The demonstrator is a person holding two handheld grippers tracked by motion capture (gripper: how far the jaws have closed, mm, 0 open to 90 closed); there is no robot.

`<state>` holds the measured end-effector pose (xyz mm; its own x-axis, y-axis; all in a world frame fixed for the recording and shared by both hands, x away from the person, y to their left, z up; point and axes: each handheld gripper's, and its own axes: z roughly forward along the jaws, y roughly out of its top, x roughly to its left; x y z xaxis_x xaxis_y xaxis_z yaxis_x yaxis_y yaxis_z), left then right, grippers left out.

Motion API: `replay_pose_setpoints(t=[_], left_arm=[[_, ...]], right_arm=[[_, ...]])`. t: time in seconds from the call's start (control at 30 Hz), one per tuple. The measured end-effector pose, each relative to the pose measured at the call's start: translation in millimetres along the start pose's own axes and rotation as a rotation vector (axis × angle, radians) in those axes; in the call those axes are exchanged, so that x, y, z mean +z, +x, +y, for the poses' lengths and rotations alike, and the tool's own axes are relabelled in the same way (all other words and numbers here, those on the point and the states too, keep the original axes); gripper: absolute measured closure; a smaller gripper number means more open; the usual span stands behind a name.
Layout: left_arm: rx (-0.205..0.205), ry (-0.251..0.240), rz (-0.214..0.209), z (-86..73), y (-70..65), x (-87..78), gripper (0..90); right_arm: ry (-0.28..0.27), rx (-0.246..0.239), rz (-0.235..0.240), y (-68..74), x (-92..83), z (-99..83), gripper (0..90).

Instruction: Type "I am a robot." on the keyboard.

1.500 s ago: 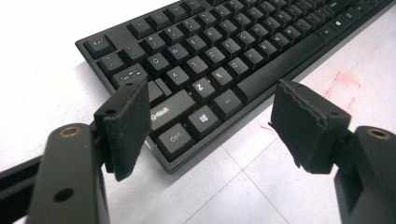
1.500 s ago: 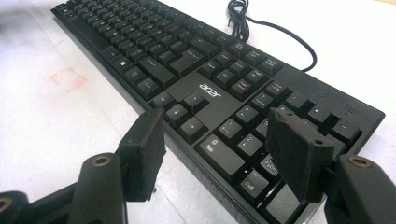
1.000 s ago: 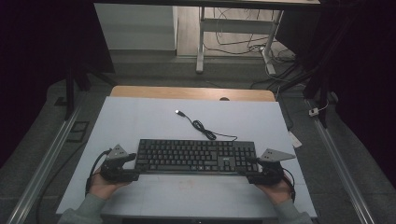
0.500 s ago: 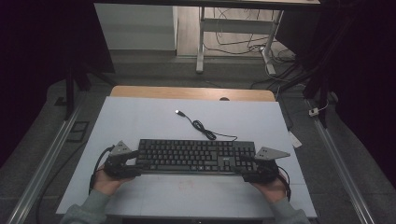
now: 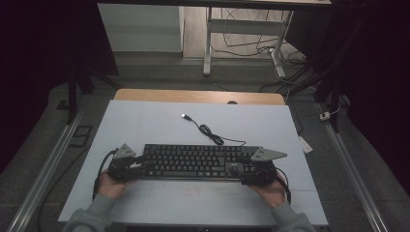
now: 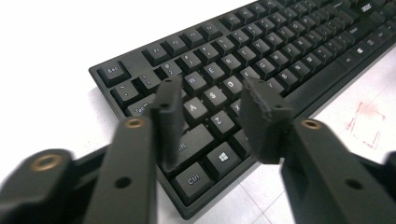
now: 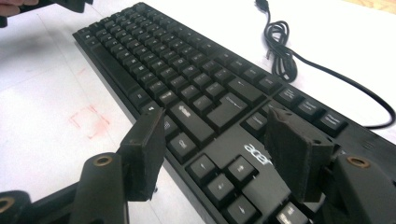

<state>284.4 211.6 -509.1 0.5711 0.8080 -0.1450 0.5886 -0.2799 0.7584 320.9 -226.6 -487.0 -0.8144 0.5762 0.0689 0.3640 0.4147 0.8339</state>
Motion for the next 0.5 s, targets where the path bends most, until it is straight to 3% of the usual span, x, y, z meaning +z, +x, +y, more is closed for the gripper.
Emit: replay_pose_setpoints(t=[0.17,0.5], left_arm=[[0.011,0.015,-0.004,-0.9,0.1,0.9,77.6],[0.018,0.042,0.000,-3.6,0.8,3.8,88.5]], right_arm=[[0.001,0.010,0.010,1.4,12.2,8.6,38.7],[0.000,0.006,0.012,6.3,34.6,27.6,39.0]])
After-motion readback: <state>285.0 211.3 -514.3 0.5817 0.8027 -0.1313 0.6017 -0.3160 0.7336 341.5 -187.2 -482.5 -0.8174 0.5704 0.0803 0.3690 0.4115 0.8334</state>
